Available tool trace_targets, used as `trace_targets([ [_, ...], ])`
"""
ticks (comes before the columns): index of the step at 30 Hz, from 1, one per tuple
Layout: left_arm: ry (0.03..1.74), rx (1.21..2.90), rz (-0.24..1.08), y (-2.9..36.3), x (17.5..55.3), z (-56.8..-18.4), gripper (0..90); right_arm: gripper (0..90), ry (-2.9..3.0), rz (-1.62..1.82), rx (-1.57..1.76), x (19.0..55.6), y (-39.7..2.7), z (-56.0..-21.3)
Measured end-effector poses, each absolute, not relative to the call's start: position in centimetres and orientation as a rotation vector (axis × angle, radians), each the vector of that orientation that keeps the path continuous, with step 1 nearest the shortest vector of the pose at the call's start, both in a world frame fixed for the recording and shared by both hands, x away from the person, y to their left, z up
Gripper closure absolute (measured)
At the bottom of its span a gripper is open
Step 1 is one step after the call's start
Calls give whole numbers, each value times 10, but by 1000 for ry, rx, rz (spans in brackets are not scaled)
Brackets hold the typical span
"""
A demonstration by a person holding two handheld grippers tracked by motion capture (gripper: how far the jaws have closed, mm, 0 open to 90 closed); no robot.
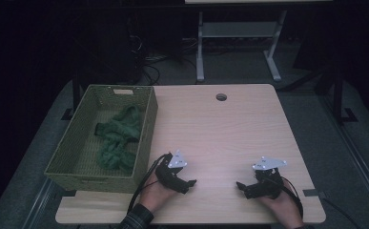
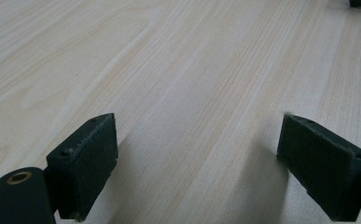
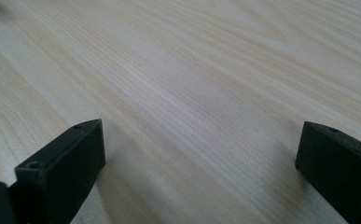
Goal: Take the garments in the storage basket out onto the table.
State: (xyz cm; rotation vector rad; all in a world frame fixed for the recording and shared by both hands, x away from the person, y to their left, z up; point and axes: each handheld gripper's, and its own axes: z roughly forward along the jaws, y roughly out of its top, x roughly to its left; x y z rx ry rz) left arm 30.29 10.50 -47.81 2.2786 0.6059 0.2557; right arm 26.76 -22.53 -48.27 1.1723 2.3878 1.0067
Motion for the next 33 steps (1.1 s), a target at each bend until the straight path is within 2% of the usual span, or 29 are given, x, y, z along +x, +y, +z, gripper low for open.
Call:
trace_targets([
  [15, 611, 2277, 245, 105, 310, -477, 124, 10, 2382, 1006, 1180, 266, -226, -483],
  [33, 606, 2246, 171, 111, 311, -456, 133, 10, 2380, 1003, 1188, 266, -226, -483],
])
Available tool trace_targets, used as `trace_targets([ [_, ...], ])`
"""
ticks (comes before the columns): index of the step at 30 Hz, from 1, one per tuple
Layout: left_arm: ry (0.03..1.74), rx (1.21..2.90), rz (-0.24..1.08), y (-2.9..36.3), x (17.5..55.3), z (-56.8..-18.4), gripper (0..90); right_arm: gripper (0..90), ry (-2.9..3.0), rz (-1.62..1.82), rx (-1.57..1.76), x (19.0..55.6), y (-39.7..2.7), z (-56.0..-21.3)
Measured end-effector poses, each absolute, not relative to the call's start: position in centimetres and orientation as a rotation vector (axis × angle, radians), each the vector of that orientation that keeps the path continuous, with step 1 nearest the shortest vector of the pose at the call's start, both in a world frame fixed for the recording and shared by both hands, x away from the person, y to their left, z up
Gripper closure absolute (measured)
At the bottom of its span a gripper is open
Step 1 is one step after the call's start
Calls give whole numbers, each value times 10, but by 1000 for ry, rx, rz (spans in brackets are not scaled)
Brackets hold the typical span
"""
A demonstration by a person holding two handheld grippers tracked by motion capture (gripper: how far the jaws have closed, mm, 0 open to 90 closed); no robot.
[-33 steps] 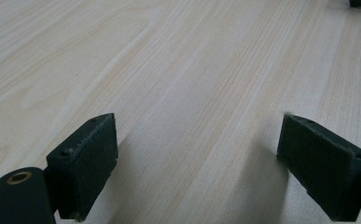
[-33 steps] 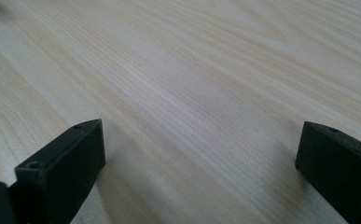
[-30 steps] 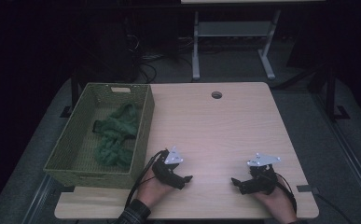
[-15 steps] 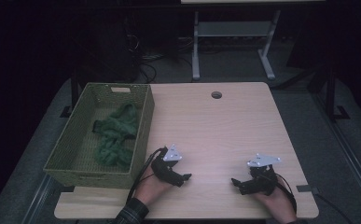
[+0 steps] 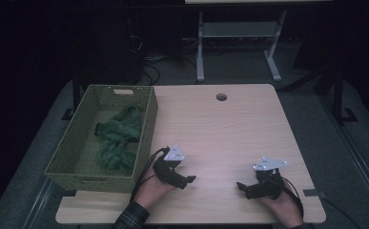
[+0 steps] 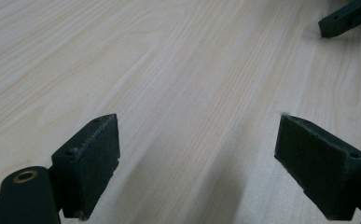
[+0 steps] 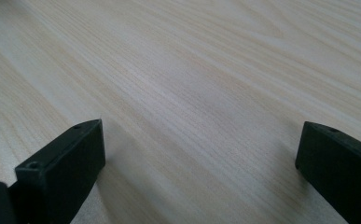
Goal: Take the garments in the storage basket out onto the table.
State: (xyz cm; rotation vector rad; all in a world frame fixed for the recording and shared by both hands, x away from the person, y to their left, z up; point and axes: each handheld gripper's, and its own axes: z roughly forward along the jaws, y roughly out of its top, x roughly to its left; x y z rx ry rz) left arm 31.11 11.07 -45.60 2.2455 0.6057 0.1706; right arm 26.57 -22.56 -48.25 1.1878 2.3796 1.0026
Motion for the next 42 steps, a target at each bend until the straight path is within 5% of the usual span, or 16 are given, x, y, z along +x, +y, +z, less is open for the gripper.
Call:
trace_targets([
  [42, 549, 2232, 219, 112, 320, -384, 134, 10, 2369, 998, 1191, 266, -226, -483],
])
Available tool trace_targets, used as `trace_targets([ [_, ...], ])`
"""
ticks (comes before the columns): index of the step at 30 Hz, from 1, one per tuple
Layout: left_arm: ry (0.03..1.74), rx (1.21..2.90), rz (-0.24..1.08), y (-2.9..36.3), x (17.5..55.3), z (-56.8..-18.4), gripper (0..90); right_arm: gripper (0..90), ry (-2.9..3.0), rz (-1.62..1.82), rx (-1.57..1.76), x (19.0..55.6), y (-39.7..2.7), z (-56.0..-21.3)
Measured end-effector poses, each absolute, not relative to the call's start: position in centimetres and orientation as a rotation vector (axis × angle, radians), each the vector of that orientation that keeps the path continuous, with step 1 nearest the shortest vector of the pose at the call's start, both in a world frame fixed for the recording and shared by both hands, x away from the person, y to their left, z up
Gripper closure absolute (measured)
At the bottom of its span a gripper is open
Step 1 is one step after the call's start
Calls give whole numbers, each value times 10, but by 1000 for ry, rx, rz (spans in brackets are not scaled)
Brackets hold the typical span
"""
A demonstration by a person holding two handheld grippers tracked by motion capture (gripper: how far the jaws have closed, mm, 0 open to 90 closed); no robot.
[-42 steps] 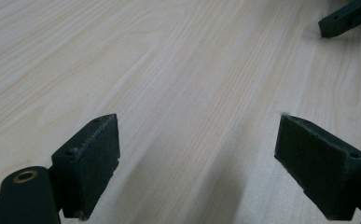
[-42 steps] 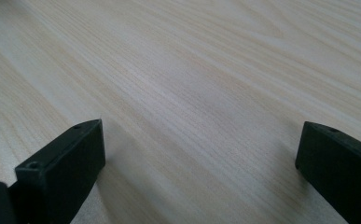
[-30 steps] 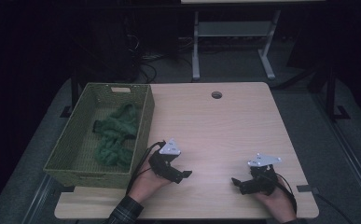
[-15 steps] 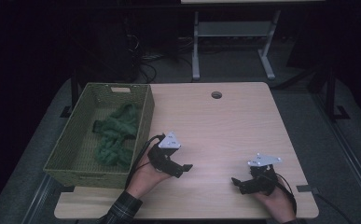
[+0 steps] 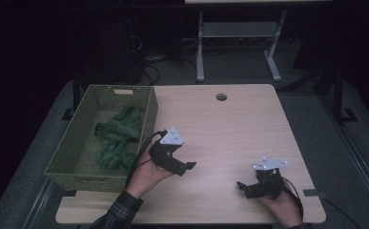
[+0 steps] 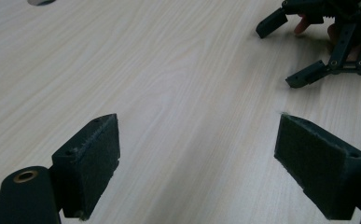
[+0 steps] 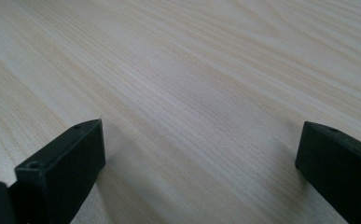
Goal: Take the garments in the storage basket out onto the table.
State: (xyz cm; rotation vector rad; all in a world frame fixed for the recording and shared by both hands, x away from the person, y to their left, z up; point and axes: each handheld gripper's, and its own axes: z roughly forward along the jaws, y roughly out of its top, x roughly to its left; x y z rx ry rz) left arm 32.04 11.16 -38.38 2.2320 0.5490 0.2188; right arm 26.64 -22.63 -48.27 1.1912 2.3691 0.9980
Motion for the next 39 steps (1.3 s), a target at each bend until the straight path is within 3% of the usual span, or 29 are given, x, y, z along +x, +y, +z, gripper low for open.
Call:
trace_targets([
  [39, 654, 2160, 304, 179, 353, -346, 135, 10, 2368, 998, 1191, 266, -226, -483],
])
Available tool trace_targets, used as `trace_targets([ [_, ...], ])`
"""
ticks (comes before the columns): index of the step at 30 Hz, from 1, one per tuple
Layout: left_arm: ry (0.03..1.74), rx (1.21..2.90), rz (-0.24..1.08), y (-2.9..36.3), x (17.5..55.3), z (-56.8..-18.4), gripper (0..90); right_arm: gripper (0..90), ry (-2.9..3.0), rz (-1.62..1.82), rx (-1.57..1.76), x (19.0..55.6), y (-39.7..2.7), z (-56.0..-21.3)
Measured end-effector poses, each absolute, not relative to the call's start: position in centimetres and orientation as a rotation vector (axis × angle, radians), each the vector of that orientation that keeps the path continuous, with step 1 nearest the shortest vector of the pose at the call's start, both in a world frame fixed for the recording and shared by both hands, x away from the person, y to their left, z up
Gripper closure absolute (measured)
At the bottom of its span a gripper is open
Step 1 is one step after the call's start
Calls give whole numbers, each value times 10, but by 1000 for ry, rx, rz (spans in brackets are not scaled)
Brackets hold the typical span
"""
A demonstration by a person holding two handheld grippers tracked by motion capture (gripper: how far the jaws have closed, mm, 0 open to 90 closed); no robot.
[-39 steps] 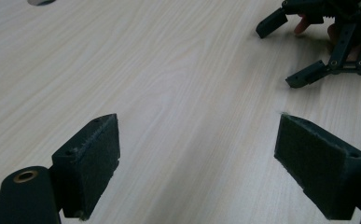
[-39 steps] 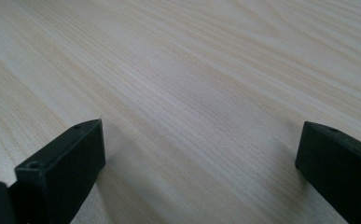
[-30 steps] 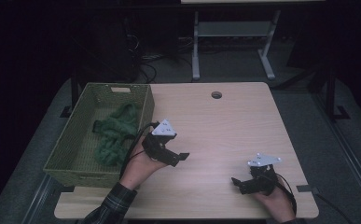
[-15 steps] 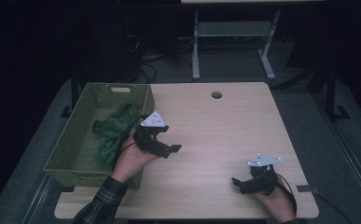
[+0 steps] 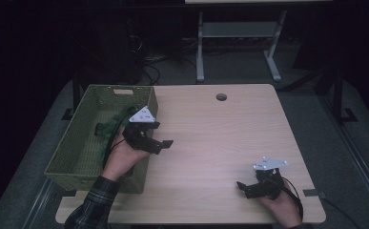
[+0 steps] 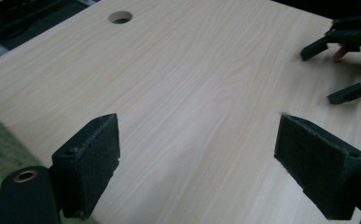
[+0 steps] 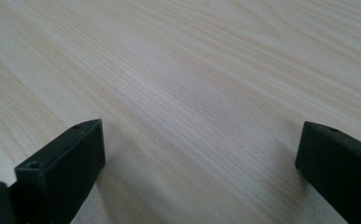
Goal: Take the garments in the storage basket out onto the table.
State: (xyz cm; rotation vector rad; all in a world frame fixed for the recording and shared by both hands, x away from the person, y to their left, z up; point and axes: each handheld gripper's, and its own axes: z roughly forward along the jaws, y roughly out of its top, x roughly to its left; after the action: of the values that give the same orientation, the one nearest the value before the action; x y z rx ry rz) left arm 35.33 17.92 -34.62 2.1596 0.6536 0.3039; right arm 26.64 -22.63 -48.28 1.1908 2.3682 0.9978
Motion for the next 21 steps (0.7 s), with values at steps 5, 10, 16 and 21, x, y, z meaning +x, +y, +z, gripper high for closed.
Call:
trace_targets([
  [5, 690, 2161, 327, 195, 357, -345, 135, 10, 2369, 997, 1191, 266, -226, -483],
  [10, 731, 2153, 353, 209, 361, -345, 135, 10, 2369, 997, 1191, 266, -226, -483],
  [16, 784, 2149, 390, 229, 363, -341, 138, 10, 2369, 998, 1192, 266, -226, -483],
  [21, 832, 2153, 426, 249, 366, -341, 141, 10, 2369, 997, 1192, 266, -226, -483],
])
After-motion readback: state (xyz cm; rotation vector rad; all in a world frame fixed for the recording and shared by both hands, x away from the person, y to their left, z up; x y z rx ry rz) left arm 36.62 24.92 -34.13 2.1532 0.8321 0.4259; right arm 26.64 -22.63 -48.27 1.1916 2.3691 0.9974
